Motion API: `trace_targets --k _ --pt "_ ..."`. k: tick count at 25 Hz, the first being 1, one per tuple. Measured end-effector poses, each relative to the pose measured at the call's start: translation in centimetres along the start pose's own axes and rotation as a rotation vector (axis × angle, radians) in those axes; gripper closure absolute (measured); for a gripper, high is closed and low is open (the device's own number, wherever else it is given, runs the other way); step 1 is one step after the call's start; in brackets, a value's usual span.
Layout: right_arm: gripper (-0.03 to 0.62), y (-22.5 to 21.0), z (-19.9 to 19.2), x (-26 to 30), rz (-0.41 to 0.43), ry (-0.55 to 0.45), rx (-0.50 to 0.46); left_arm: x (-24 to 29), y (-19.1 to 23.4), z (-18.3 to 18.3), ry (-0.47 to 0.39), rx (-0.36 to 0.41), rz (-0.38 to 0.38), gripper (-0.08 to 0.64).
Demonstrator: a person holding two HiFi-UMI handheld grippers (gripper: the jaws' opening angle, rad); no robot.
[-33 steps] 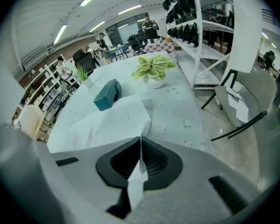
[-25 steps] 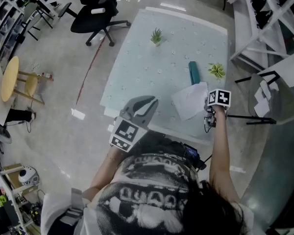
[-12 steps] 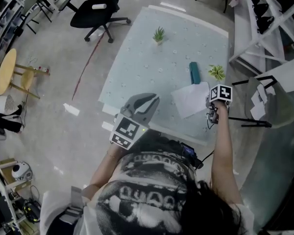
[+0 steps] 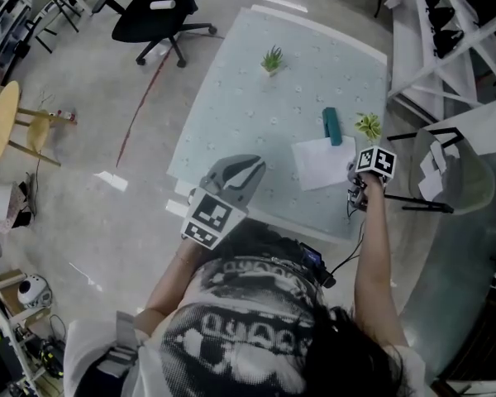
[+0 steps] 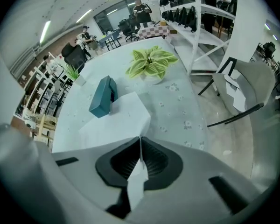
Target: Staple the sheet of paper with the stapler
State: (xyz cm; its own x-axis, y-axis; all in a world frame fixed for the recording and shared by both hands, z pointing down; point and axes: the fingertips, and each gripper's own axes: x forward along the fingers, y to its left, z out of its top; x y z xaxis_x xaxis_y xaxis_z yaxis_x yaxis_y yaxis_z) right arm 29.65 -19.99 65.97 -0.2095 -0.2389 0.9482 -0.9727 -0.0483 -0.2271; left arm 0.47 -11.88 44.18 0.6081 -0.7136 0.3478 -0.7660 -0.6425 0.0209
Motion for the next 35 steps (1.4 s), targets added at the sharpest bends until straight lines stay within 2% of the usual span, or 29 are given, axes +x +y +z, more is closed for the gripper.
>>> trace_targets --k 7,13,16,18,24,27,30,32,35 --pt "0.552 0.1 0.0 -0.1 -0.034 -0.031 0.067 0.2 2.6 0.2 0.021 0.012 -0.037 0.526" --pt "0.477 -0.3 0.0 -1.8 -0.035 -0.121 0.109 1.2 2.9 0.2 0.030 0.028 -0.097 0.526" --pt "0.457 -0.4 0.2 -3.2 -0.036 -0.189 0.098 2.0 2.4 0.3 0.029 0.037 -0.138 0.526" --pt "0.460 0.1 0.6 -4.2 -0.031 -0.231 0.043 2.5 2.0 0.3 0.028 0.040 -0.166 0.526" --pt "0.549 4.8 4.0 -6.0 0.021 -0.331 -0.200 3.6 0.6 0.5 0.019 0.052 -0.237 0.526" --pt "0.558 7.4 5.6 -5.5 0.056 -0.318 -0.328 3.9 0.0 0.7 0.007 0.049 -0.258 0.526" --pt "0.589 8.7 6.7 -4.5 0.039 -0.289 -0.464 3.9 -0.5 0.9 -0.007 0.040 -0.271 0.526" --pt "0.589 9.0 6.9 -3.7 0.031 -0.246 -0.511 3.9 -0.5 1.0 -0.012 0.039 -0.273 0.526" --pt "0.589 9.4 7.0 -2.6 0.052 -0.180 -0.532 3.9 0.1 0.8 -0.006 0.035 -0.259 0.526"
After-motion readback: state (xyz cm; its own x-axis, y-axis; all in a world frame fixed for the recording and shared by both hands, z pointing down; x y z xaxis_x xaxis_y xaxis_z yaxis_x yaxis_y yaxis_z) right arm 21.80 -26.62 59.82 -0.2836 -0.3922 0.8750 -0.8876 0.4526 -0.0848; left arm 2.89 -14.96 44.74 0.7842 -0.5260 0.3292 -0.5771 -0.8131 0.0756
